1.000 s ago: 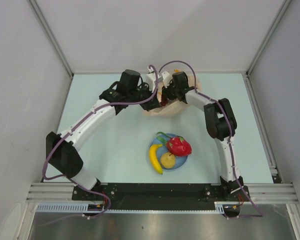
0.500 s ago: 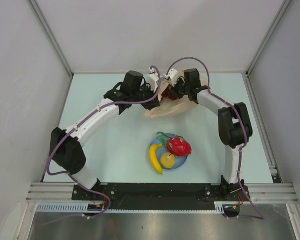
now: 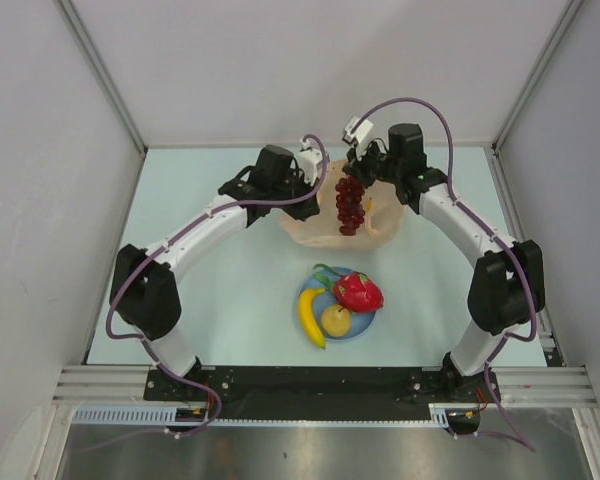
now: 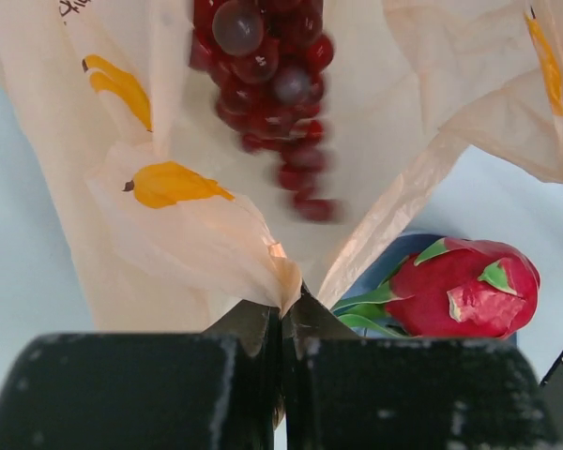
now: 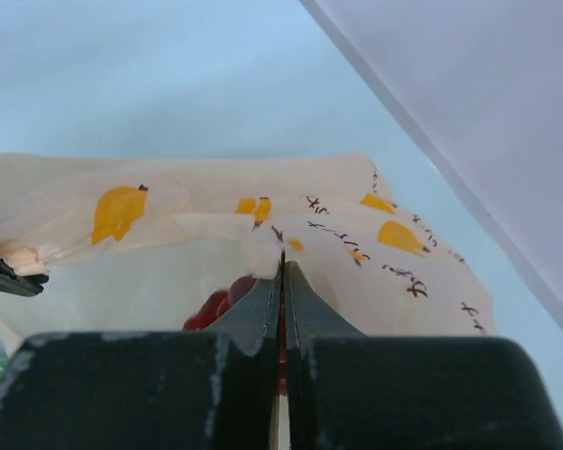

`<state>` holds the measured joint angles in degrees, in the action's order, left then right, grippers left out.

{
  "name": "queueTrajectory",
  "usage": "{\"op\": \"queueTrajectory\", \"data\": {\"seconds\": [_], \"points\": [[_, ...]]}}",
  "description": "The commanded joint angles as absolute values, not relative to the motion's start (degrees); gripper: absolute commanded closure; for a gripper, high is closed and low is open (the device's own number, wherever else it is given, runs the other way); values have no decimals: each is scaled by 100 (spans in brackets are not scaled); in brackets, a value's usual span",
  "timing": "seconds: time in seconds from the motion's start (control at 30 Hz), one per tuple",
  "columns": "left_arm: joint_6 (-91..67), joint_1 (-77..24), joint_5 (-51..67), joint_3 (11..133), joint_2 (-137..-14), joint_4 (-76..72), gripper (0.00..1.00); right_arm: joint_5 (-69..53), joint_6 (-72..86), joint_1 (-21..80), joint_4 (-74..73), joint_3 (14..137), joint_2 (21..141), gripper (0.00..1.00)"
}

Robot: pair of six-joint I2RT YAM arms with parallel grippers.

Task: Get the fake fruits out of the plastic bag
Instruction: Take out the fake fruit from the plastic bag, then move the plastic bag to the center of the board.

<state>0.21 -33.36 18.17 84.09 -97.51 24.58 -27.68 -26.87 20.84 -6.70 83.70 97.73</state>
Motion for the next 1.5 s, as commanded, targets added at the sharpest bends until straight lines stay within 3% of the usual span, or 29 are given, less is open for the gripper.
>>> {"op": "queueTrajectory", "data": {"seconds": [0.0, 0.27, 0.53, 0.73, 0.77, 1.07, 1.47], "points": [[-176, -3349, 1662, 8543, -9729, 2241, 100, -2760, -2400, 2101, -431, 8411, 9510, 100], [-544, -3331, 1696, 8876, -10071, 2197, 100, -2892, -2180, 2197, -571, 8499, 8921, 100], [-914, -3059, 1898, 10071, -10968, 2162, 100, -2839, -1960, 2302, -598, 8613, 8508, 100], [-730, -2681, 1434, 10968, -11689, 2100, 100, -2883, -1513, 2382, -607, 8912, 8280, 100], [-625, -2611, 911, 11082, -11742, 2109, 100, -2900, -1451, 2382, -554, 8947, 8201, 100], [-89, -2049, -165, 11022, -11629, 1951, 100, -3146, -1002, 2575, -729, 9343, 7990, 100], [70, -616, -61, 9774, -10293, 2162, 100, -3480, -484, 2804, -624, 9176, 7646, 100]]}}
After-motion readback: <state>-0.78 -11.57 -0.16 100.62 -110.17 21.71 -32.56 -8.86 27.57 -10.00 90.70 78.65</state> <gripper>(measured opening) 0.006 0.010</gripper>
